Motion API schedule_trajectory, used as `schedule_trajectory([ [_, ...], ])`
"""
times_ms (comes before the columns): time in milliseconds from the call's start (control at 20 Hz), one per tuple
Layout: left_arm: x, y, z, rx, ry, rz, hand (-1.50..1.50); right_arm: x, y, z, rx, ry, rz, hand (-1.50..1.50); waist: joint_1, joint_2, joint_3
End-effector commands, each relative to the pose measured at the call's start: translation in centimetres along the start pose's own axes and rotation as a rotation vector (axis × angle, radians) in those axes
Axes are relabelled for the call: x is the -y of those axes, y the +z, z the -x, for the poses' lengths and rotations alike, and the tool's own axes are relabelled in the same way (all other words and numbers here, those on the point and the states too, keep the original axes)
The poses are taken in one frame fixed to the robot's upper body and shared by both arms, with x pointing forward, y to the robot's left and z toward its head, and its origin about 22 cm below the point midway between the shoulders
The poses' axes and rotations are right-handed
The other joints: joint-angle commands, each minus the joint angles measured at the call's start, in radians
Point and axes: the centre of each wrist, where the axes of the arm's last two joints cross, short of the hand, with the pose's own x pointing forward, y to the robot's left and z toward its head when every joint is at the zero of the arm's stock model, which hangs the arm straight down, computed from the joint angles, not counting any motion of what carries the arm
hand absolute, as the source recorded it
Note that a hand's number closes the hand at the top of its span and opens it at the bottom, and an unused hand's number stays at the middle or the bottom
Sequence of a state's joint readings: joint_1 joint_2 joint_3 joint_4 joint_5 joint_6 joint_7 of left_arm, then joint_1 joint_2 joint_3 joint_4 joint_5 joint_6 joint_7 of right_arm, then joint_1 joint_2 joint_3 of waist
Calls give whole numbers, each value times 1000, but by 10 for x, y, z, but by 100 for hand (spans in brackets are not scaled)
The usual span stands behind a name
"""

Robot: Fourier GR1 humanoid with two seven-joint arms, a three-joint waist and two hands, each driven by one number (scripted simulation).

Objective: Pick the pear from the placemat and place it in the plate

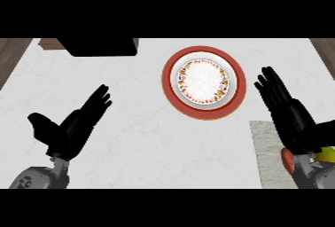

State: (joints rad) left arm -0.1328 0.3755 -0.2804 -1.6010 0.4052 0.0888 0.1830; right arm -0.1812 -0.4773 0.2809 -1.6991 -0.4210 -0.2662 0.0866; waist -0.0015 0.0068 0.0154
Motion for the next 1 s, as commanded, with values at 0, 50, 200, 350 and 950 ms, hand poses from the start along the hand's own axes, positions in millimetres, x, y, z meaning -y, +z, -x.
schedule_trajectory([
  [0,-9,2,-2,-15,-47,-70,0,36,12,-3,-17,-93,-67,150,-4,-8,-14],
  [50,-19,8,22,-54,-60,-137,0,43,10,-3,-10,-167,-121,150,-5,-5,-14],
  [200,-41,13,21,-80,-135,-326,0,79,9,-6,-46,-314,-213,150,1,0,-6],
  [350,-40,18,34,-141,-104,-316,0,119,6,-63,13,495,-197,150,-6,-11,-23],
  [950,-22,20,59,-138,-109,-381,0,209,94,78,53,-159,-222,-150,17,8,-6],
])
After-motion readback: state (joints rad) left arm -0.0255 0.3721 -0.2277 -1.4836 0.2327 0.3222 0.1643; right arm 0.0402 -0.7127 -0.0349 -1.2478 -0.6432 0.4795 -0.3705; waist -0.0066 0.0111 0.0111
